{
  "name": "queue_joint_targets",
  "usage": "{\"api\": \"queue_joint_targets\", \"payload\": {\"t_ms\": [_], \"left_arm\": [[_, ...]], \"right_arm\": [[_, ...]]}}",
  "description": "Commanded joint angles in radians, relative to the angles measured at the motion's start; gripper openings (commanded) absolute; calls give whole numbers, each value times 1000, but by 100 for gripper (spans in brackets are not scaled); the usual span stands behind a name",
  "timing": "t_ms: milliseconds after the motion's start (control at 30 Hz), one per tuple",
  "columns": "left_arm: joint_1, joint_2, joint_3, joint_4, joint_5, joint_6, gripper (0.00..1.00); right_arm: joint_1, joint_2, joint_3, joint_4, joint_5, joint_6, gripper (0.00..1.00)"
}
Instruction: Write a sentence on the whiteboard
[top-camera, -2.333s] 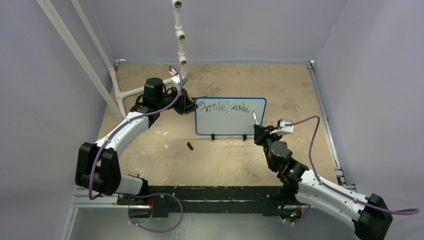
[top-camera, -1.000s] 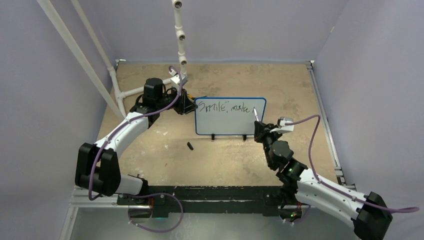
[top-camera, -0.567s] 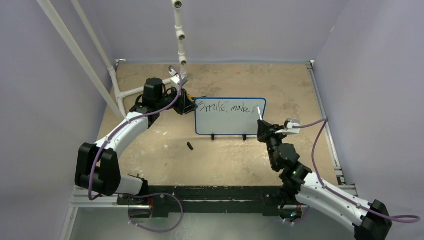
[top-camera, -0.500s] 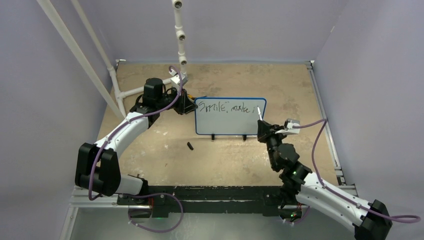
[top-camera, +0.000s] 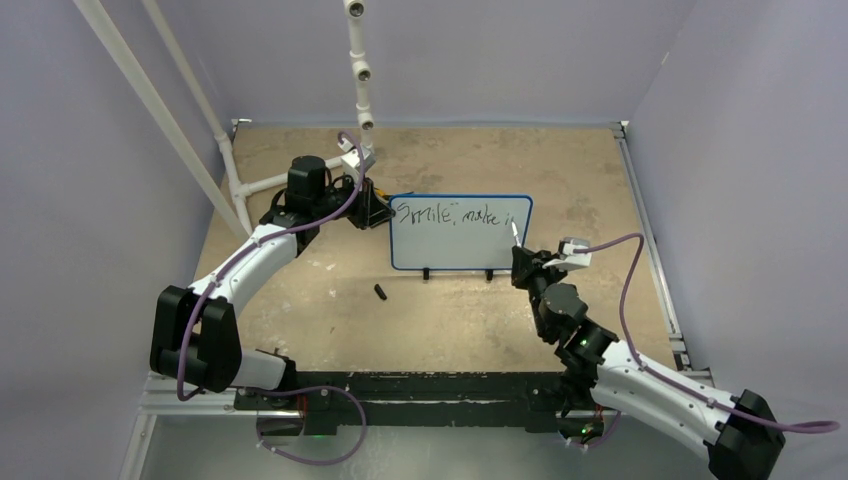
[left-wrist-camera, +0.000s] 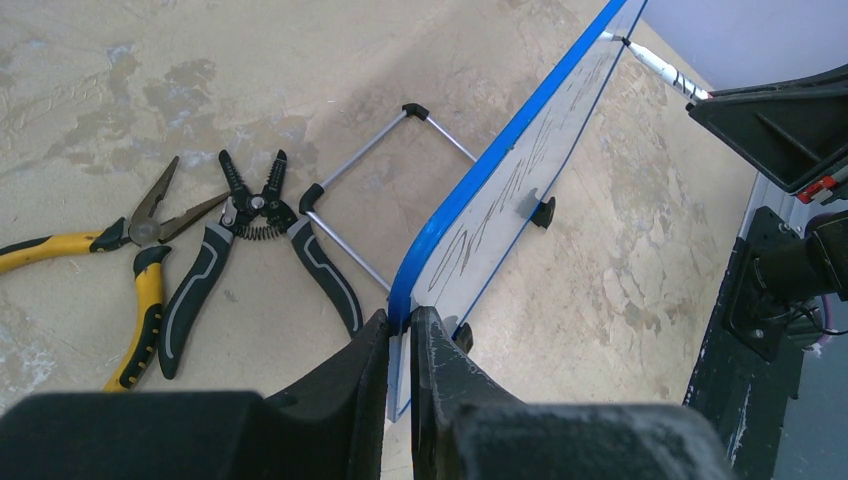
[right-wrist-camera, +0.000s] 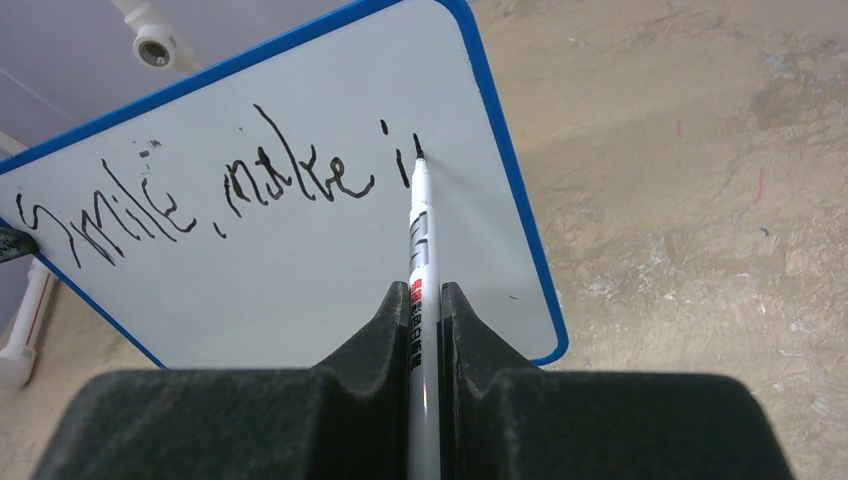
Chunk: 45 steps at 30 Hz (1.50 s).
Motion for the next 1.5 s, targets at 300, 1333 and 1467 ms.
{"api": "queue_joint_targets", "payload": {"t_ms": [300, 1333, 1467], "left_arm": [[2, -33, 6, 32, 1, 15, 0], [1, -33, 5, 31, 1, 15, 0], [1, -35, 4, 31, 3, 15, 0]], "right_arm": [[-4, 23, 42, -33, 97, 73, 0], [-4, 8, 28, 84, 57, -46, 0], [-4, 21, 34, 50, 44, -15, 0]]}}
